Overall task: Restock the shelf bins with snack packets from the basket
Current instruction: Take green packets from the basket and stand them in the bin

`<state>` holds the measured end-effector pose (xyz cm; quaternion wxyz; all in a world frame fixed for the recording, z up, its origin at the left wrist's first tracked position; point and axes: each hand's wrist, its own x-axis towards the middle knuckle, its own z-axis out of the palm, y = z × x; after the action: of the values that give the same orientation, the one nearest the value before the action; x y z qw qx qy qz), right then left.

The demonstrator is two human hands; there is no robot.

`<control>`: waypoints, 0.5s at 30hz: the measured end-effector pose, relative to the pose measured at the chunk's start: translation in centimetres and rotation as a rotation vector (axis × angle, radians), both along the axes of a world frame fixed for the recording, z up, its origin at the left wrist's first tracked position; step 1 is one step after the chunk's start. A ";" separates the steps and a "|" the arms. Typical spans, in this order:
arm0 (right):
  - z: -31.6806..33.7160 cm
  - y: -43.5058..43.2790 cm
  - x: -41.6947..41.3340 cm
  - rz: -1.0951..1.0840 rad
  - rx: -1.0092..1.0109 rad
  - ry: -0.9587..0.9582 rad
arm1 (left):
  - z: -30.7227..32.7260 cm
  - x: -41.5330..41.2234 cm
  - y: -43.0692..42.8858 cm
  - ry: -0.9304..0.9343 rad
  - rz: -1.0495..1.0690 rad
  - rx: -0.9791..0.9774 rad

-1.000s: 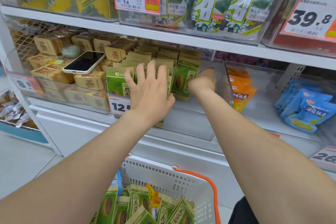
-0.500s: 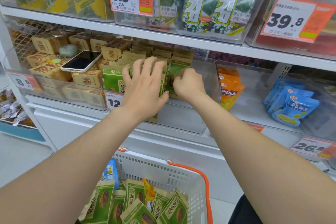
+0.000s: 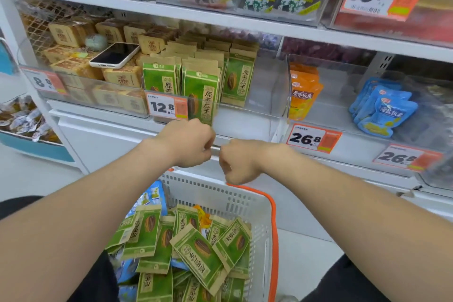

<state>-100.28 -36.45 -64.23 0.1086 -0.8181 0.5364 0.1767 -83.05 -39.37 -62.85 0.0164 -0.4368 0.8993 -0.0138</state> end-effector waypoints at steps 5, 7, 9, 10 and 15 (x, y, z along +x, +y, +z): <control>-5.5 1.7 1.7 0.106 0.203 0.264 | -2.0 0.4 1.1 -0.185 0.014 0.306; -7.5 2.6 2.8 0.159 0.217 0.317 | -2.9 0.7 1.6 -0.274 0.035 0.383; -9.3 3.1 3.5 0.212 0.224 0.338 | -3.6 0.8 2.0 -0.337 0.053 0.426; -10.1 3.5 3.8 0.250 0.229 0.349 | -3.9 0.8 2.1 -0.356 0.055 0.435; -13.2 5.0 4.2 0.337 0.356 0.408 | -5.4 0.3 2.4 -0.350 0.018 0.451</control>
<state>-96.08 -31.45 -77.46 0.1097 -0.8112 0.3647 0.4437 -82.77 -36.95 -68.28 0.2684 -0.4210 0.8592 0.1116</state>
